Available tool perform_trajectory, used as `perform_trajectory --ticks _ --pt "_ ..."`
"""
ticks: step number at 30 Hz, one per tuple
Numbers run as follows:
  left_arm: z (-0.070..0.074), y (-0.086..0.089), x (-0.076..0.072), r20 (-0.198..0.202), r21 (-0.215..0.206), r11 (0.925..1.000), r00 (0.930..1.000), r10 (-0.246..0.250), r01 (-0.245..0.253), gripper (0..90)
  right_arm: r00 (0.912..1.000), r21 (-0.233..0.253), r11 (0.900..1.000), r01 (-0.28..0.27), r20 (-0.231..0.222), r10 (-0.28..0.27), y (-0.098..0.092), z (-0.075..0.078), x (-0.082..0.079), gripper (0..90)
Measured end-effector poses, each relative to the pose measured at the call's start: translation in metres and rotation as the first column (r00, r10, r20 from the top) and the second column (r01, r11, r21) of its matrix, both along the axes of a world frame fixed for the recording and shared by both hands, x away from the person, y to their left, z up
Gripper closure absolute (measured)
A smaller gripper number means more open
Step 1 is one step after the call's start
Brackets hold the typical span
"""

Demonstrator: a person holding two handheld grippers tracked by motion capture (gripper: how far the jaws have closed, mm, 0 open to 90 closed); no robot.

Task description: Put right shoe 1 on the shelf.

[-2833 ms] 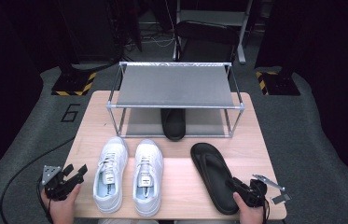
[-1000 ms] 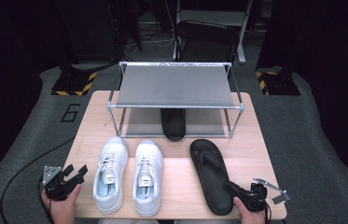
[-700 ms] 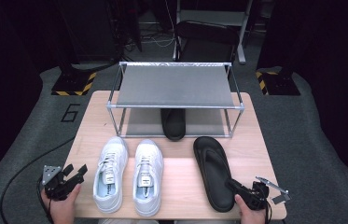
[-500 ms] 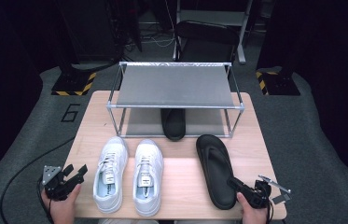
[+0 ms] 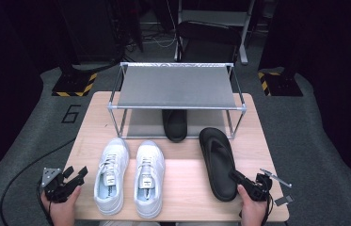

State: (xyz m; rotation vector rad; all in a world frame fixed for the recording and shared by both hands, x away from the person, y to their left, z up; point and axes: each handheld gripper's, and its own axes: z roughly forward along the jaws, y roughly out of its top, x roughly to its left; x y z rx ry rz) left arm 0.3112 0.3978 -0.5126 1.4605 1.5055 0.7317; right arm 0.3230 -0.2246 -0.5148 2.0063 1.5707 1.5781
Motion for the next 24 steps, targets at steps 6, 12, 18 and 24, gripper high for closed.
perform_trajectory --ticks 6,12,18,24 --pt "-0.001 0.000 0.000 -0.005 0.001 1.0000 1.0000 -0.003 0.003 37.9 0.9996 -0.003 1.000 0.022 0.018 -0.022 -0.001 0.006 0.009 64.4" --pt "0.000 0.000 0.001 -0.004 0.001 1.0000 1.0000 -0.001 0.001 37.9 0.9991 0.004 0.999 0.040 0.011 -0.040 0.003 0.011 0.021 64.4" --pt "0.000 0.000 0.000 -0.008 -0.003 1.0000 1.0000 -0.003 0.003 38.0 0.9992 -0.012 0.999 0.040 0.003 -0.040 0.006 0.015 0.033 64.4" --pt "0.000 0.001 0.001 -0.007 -0.002 1.0000 1.0000 -0.004 0.004 37.9 0.9986 -0.011 0.999 0.052 0.009 -0.052 0.009 0.016 0.046 64.4"
